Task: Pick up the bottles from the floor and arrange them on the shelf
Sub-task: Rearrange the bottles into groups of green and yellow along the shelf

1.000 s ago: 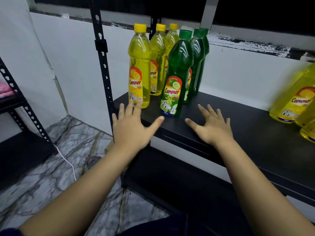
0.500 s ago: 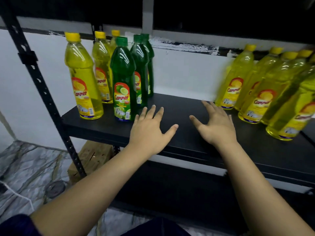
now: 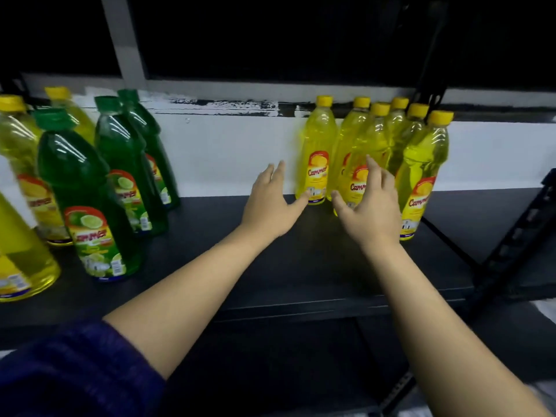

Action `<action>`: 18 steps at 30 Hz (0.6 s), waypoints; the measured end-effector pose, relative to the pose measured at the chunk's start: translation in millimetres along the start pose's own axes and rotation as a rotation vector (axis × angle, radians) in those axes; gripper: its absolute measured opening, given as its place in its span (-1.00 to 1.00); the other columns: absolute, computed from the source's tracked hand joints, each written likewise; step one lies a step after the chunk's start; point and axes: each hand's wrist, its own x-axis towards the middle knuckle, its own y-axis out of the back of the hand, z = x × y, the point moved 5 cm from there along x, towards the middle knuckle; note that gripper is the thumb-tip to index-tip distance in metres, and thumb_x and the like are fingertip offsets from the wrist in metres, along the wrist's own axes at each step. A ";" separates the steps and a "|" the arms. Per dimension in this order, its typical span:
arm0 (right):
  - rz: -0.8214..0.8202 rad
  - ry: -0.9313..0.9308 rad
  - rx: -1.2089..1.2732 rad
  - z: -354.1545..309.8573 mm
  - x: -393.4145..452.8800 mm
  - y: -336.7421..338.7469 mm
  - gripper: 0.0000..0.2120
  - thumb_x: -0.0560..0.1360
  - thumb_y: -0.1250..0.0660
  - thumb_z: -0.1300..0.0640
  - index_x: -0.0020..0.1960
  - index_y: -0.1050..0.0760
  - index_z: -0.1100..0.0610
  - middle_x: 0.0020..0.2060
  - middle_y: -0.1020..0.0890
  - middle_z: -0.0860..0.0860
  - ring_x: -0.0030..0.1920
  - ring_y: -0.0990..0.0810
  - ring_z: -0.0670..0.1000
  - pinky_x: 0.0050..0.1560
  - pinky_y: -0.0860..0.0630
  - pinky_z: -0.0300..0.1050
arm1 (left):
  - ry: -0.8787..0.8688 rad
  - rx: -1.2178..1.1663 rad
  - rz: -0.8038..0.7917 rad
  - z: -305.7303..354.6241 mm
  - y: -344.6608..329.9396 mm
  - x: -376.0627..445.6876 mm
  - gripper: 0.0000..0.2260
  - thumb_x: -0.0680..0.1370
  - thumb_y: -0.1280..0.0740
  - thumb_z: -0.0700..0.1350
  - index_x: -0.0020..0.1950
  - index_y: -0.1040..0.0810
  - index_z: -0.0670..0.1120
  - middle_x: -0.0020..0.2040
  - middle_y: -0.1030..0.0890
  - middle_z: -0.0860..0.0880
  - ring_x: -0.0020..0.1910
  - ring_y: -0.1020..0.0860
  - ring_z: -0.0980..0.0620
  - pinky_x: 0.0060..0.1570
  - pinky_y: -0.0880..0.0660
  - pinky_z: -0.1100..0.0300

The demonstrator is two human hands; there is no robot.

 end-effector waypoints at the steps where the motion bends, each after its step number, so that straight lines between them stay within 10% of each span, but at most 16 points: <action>1: 0.027 0.005 0.006 1.2 3.9 -0.8 -0.10 0.54 -0.44 -0.23 0.70 -0.09 0.02 0.55 -0.33 0.16 0.49 -0.40 0.27 0.17 -0.59 0.23 | -0.023 -0.057 0.041 3.9 -5.7 10.0 -0.20 0.60 -0.32 0.27 0.71 -0.03 0.01 0.69 -0.09 -0.07 0.67 -0.07 -0.07 0.58 -0.17 -0.01; 18: 0.202 -0.183 -0.010 23.3 46.7 -55.8 0.07 0.53 -0.50 -0.10 0.71 0.23 -0.08 0.50 -0.39 0.20 0.41 -0.46 0.26 0.26 -0.56 0.22 | -0.155 -0.283 0.360 34.9 -77.3 121.3 -0.13 0.58 -0.45 -0.01 0.70 0.05 0.03 0.54 -0.33 -0.19 0.48 -0.39 -0.15 0.31 -0.47 0.05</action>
